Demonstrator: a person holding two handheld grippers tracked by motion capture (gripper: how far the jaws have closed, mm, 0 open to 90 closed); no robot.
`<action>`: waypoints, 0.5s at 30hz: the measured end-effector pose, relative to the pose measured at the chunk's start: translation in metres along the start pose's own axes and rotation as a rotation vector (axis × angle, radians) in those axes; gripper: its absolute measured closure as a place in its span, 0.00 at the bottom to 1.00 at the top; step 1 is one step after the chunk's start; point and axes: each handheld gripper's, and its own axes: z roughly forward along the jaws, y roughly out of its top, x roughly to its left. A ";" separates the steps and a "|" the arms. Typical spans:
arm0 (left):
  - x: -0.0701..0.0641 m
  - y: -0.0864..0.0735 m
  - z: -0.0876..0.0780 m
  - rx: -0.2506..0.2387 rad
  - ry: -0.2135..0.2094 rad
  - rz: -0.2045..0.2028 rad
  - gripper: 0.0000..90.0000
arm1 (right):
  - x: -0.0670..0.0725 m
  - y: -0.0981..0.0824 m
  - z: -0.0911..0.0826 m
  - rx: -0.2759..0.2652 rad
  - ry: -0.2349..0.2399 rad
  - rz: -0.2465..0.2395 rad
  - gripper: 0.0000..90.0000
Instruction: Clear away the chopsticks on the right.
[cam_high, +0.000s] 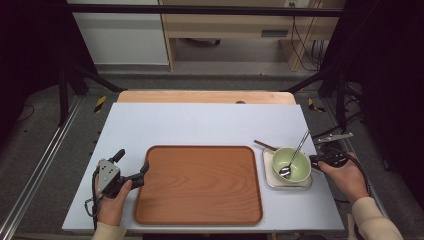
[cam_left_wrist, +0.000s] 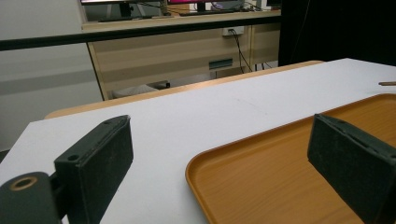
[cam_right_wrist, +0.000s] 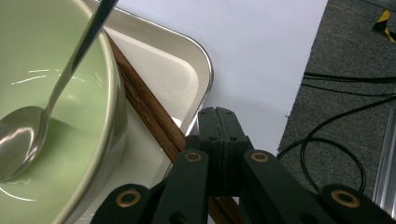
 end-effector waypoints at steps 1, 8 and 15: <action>0.000 0.000 0.000 0.000 0.000 0.000 0.07 | 0.000 0.000 0.000 -0.002 -0.001 0.000 1.00; 0.001 -0.001 0.000 0.005 -0.002 -0.001 0.07 | -0.002 0.000 -0.003 -0.025 -0.017 0.001 0.99; 0.003 -0.002 0.001 0.007 -0.003 -0.003 0.06 | -0.004 -0.001 -0.014 -0.040 -0.038 -0.010 0.87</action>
